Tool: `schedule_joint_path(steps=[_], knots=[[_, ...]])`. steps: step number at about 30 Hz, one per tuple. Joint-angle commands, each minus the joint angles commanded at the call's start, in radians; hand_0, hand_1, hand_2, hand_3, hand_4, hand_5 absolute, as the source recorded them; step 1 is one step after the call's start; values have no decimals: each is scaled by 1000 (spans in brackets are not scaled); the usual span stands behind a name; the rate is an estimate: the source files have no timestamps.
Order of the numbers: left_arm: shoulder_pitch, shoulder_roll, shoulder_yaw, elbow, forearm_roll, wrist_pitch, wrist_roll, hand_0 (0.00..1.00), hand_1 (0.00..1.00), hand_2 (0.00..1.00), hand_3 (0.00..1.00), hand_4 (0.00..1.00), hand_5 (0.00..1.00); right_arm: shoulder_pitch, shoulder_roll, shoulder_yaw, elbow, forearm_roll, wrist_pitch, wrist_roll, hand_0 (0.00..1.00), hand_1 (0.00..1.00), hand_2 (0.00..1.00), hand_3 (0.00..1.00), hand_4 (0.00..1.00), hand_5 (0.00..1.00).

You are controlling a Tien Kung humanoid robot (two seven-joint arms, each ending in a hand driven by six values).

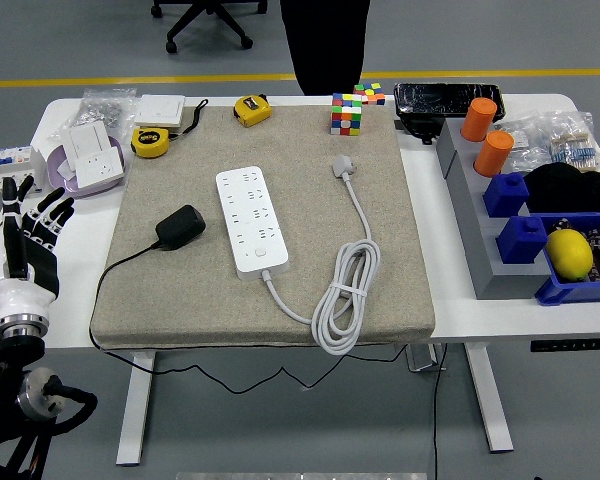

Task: Pick up the plug,place it near the board,insert it into the board,press the button

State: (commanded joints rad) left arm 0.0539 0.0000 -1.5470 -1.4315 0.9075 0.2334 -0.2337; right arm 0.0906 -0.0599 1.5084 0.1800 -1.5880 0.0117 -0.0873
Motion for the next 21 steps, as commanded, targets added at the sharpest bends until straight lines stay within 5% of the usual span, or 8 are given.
schedule_joint_path(steps=[1, 6, 7, 12, 13, 21], knots=[[-1, 0, 0, 0, 7, 0, 3, 579, 412, 443, 900, 998, 715, -1, 1, 3, 0, -3, 0, 0, 827, 743, 748, 781, 998, 931], [1, 0, 6, 7, 66, 12, 21, 579, 412, 443, 900, 998, 715, -3, 7, 7, 0, -11, 0, -1, 827, 743, 748, 781, 998, 931], [1, 0, 7, 8, 76, 12, 25, 396, 223, 258, 910, 998, 698, -3, 8, 6, 0, -9, 0, -1, 827, 743, 748, 781, 998, 931], [1, 0, 9, 9, 133, 35, 41, 396, 223, 258, 910, 998, 698, -1, 15, 4, 0, -5, 0, 0, 827, 743, 748, 781, 998, 931], [1, 0, 10, 10, 138, 38, 42, 310, 134, 185, 899, 998, 664, -1, 16, 4, 0, -5, 0, 0, 827, 743, 748, 781, 998, 930], [3, 0, 12, 11, 157, 55, 45, 270, 78, 167, 895, 984, 635, -4, 20, 2, 0, 0, -1, 1, 826, 743, 748, 781, 998, 928]])
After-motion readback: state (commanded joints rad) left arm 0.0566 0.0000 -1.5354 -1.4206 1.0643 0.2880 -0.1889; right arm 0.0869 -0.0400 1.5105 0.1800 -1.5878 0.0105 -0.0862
